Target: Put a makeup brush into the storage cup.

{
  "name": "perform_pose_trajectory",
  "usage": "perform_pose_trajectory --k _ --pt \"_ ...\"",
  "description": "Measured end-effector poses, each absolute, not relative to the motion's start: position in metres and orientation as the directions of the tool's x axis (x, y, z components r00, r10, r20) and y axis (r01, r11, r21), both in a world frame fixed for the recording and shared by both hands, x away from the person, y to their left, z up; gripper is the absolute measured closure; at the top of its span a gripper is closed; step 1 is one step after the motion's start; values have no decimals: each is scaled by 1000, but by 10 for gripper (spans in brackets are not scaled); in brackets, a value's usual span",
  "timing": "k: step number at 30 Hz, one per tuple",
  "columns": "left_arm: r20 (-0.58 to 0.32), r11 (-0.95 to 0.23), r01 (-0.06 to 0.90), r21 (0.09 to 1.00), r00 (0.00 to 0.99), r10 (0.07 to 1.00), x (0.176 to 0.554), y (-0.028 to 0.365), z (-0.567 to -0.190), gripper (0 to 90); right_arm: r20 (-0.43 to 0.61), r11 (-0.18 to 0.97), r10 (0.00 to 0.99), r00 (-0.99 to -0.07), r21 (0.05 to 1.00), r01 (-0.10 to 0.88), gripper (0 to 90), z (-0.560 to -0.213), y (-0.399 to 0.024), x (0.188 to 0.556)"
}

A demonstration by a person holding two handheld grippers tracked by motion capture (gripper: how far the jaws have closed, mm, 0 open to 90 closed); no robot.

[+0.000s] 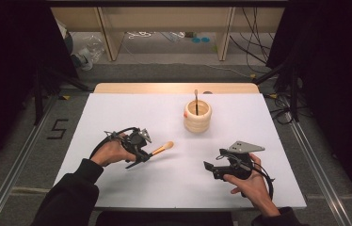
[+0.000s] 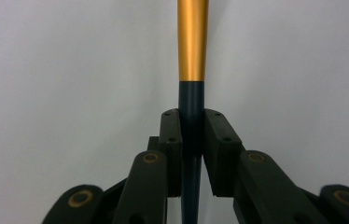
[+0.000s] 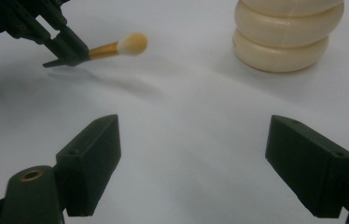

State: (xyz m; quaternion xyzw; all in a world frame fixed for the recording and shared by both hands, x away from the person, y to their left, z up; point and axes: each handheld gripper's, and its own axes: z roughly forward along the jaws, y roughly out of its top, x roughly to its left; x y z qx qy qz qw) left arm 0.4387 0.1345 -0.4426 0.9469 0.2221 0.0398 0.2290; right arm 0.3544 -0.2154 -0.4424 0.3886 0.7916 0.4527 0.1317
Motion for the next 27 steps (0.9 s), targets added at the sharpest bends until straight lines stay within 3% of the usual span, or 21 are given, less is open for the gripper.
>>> perform_pose_trajectory --k 5,27 --pt "-49 -731 419 539 882 469 438 135 -436 783 128 265 741 -659 845 463 190 -441 -215 355" --pt "-127 -536 405 741 868 480 414 124 -415 783 195 120 730 -655 907 403 165 -425 -217 362"
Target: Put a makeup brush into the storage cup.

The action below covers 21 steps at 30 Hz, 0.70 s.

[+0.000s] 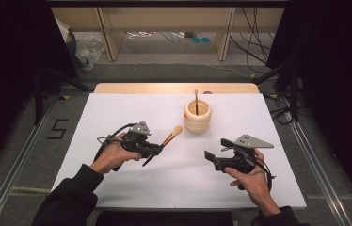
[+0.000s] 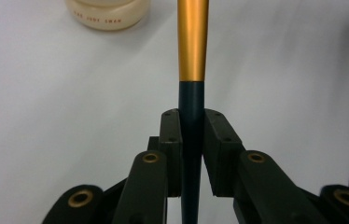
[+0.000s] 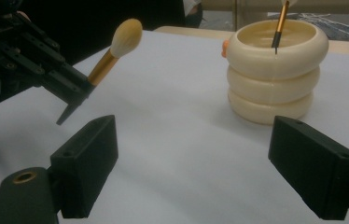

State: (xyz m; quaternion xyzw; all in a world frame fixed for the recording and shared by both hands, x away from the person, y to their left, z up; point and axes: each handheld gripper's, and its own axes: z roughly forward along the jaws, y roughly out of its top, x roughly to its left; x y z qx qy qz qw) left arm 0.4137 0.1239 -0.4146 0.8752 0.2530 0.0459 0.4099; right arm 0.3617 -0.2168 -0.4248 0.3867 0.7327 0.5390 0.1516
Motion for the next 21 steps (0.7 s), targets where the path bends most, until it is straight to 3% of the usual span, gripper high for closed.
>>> perform_pose_trajectory --k 12,15,21 --pt "-206 -440 422 793 865 458 405 116 -413 783 277 63 682 -677 900 432 194 -420 -195 367" --pt "-226 -422 429 799 864 450 403 113 -415 783 302 43 638 -708 904 424 256 -421 -187 372" --pt "-233 -396 428 812 861 453 399 108 -413 783 352 12 593 -724 895 445 279 -419 -172 377"
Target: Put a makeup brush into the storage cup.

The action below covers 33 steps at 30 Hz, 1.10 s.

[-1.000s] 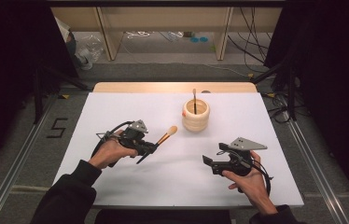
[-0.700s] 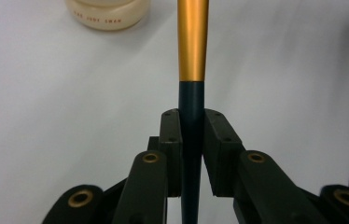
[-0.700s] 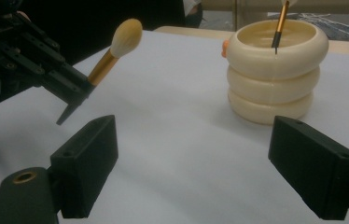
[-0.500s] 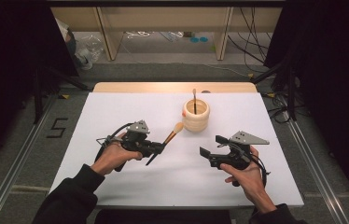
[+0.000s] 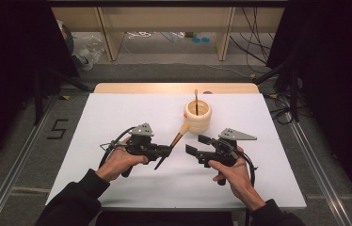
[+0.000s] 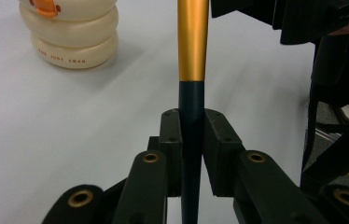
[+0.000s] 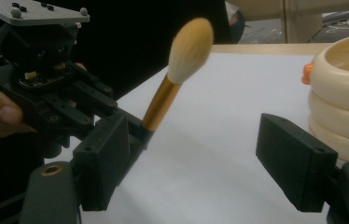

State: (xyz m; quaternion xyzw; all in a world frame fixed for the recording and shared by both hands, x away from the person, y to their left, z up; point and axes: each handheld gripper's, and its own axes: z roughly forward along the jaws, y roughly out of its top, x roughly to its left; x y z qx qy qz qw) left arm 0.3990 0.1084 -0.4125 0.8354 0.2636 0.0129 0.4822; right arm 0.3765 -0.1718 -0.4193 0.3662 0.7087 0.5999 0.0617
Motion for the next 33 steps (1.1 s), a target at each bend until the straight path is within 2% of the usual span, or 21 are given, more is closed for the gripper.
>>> perform_pose_trajectory --k 12,18,19,33 --pt "-241 -366 426 827 859 452 396 105 -411 783 401 -18 540 -740 885 466 397 -418 -156 382" --pt "-235 -368 420 830 861 452 396 104 -410 783 405 -22 514 -756 888 460 485 -420 -151 385" --pt "-236 -369 418 830 863 448 396 104 -410 783 429 -24 507 -748 874 485 497 -419 -150 384" --pt "-239 -354 413 839 865 442 395 101 -408 783 463 -58 476 -748 865 498 638 -421 -146 390"
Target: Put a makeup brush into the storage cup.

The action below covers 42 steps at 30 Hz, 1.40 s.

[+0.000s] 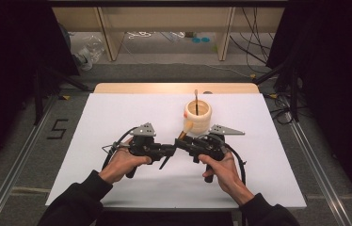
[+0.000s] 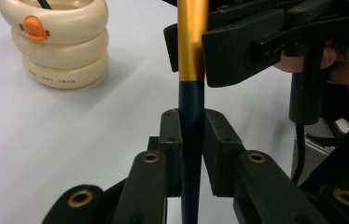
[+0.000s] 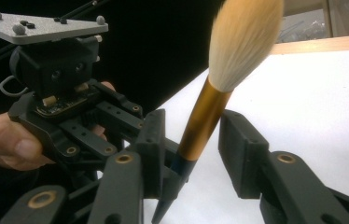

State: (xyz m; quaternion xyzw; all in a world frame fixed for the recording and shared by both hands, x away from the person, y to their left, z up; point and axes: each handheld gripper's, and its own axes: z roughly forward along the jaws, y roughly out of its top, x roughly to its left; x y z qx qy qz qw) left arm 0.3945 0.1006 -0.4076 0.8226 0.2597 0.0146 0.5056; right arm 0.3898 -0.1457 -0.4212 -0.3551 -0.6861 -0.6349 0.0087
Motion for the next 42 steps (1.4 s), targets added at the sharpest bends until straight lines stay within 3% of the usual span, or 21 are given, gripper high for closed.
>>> perform_pose_trajectory --k 20,42 --pt "-272 -313 430 847 856 439 393 96 -410 783 496 -87 448 -744 853 515 776 -422 -146 392" --pt "-306 -278 456 845 840 448 392 93 -412 781 470 -84 453 -757 868 489 782 -421 -146 391"
